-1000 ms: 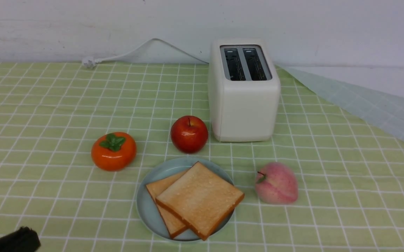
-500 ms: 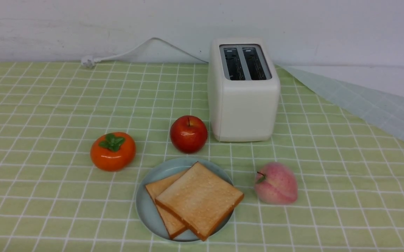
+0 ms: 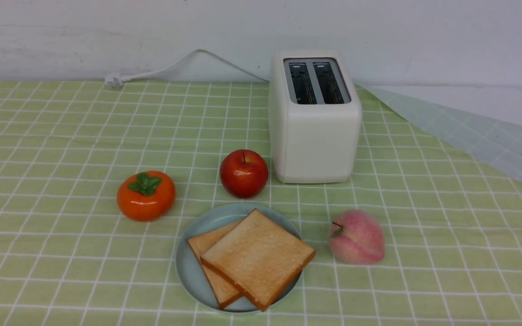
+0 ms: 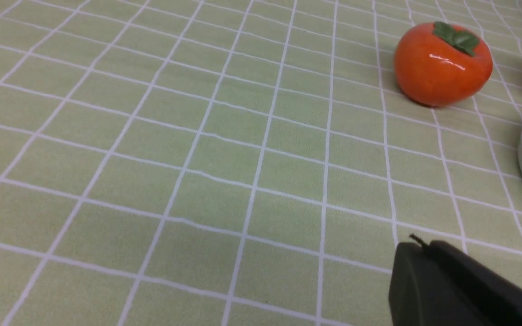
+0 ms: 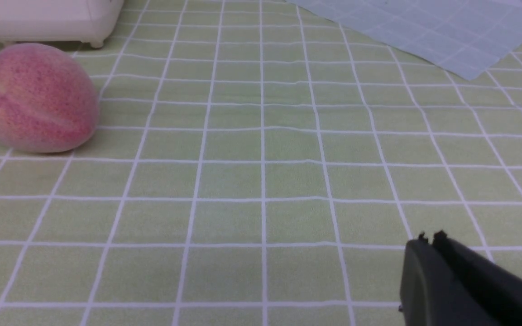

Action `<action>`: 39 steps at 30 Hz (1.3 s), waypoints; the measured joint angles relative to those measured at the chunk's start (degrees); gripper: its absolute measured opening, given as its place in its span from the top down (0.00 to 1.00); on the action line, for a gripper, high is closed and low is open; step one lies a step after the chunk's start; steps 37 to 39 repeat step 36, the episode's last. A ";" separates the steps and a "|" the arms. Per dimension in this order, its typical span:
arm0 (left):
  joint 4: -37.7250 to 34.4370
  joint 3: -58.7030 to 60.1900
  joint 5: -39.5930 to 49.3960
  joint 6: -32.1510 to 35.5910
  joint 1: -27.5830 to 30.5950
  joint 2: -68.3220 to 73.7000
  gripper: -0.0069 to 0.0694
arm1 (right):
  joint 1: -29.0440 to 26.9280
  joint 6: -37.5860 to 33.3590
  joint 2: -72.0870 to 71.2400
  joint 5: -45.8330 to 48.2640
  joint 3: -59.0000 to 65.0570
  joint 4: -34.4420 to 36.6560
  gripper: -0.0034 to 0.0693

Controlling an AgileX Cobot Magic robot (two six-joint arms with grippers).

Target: Take toasted bread from bread machine on green coffee tablecloth place on plate.

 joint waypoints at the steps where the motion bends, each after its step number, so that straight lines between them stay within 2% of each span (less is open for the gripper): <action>1: 0.00 0.00 0.00 0.00 0.00 0.00 0.93 | 0.00 0.00 0.00 0.00 0.00 0.00 0.94; 39: 0.00 0.00 0.00 0.00 0.00 0.00 0.93 | 0.00 0.00 0.00 0.00 0.00 0.00 0.89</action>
